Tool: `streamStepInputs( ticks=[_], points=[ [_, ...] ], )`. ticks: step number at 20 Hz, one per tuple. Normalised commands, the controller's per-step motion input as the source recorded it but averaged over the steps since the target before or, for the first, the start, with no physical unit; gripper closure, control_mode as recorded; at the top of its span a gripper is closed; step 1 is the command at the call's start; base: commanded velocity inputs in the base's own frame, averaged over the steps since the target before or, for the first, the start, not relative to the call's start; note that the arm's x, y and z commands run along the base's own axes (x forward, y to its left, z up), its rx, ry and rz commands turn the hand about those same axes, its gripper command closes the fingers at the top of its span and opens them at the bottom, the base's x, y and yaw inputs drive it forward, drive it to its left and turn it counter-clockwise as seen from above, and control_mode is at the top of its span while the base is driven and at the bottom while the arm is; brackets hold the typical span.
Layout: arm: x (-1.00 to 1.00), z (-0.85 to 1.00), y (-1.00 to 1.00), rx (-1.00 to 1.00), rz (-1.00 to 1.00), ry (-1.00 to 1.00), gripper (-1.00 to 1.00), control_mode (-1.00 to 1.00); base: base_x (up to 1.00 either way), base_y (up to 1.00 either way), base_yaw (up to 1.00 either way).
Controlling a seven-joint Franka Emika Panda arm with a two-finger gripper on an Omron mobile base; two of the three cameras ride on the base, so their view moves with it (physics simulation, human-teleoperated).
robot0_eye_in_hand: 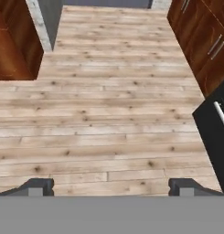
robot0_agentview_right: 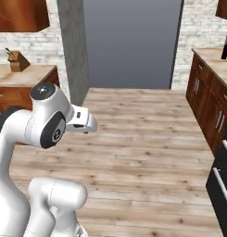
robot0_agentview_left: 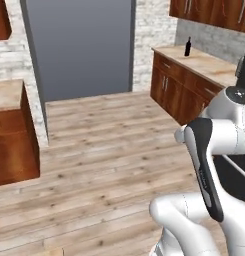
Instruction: Place the drinks on the dining counter in a tight cluster.
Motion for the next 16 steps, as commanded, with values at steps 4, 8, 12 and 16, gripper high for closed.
streamStepInputs(
  ticks=[4, 8, 12, 16],
  points=[
    [0.0, 0.0, 0.0, 0.0, 0.0, 0.0, -1.0, 1.0, 1.0, 0.53, -0.25],
    [0.0, 0.0, 0.0, 0.0, 0.0, 0.0, -1.0, 1.0, 1.0, 0.47, -0.24],
    [0.0, 0.0, 0.0, 0.0, 0.0, 0.0, -1.0, 1.0, 1.0, 0.36, -0.11],
    [0.0, 0.0, 0.0, 0.0, 0.0, 0.0, -1.0, 1.0, 1.0, 0.02, -0.08]
  ],
)
